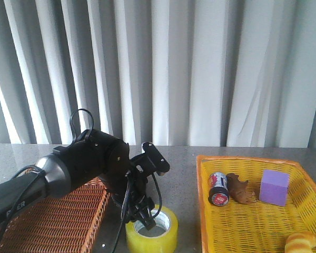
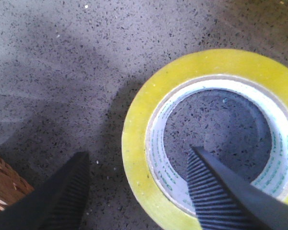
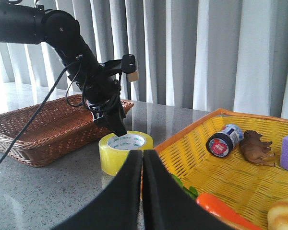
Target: Transfer tape with both arms
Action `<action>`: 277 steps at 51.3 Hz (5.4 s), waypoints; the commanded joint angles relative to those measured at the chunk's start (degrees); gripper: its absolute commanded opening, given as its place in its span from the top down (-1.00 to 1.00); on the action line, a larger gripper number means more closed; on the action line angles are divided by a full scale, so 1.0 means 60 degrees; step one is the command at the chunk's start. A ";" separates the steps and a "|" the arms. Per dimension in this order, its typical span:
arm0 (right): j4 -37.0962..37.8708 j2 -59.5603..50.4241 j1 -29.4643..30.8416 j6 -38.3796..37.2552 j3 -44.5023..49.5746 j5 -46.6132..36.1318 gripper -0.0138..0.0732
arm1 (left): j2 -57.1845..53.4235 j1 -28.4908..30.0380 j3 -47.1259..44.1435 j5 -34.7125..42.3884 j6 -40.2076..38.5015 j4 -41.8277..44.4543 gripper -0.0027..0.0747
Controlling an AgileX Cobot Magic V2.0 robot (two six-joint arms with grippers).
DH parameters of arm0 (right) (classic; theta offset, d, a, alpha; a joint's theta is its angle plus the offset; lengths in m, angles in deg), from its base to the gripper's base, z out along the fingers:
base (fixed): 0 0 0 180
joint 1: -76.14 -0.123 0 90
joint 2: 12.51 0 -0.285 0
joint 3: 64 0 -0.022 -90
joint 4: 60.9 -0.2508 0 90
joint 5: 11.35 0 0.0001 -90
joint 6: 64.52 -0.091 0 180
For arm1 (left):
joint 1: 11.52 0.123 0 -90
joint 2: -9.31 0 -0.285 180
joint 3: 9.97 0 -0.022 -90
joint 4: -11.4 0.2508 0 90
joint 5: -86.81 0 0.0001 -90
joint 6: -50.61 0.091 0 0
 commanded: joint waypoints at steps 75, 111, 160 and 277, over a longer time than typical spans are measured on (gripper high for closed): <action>-0.0056 0.0209 0.0009 0.0048 -0.0244 -0.0497 0.70 | -0.1605 0.0569 0.0376 0.1537 -0.0523 -0.1356 0.95; -0.0065 0.0209 0.0009 0.0038 -0.0244 0.0079 0.70 | -0.3491 0.3999 -0.1424 0.0825 -0.1279 -0.1287 0.95; -0.0063 0.0209 0.0009 0.0038 -0.0244 0.0108 0.70 | -0.2344 0.4124 -0.2563 0.0928 -0.1698 -0.0775 0.55; -0.0211 0.3433 0.0008 0.0070 -0.0278 -0.3715 0.69 | -1.5503 0.4124 -1.0465 0.3746 -0.2220 -0.3367 0.95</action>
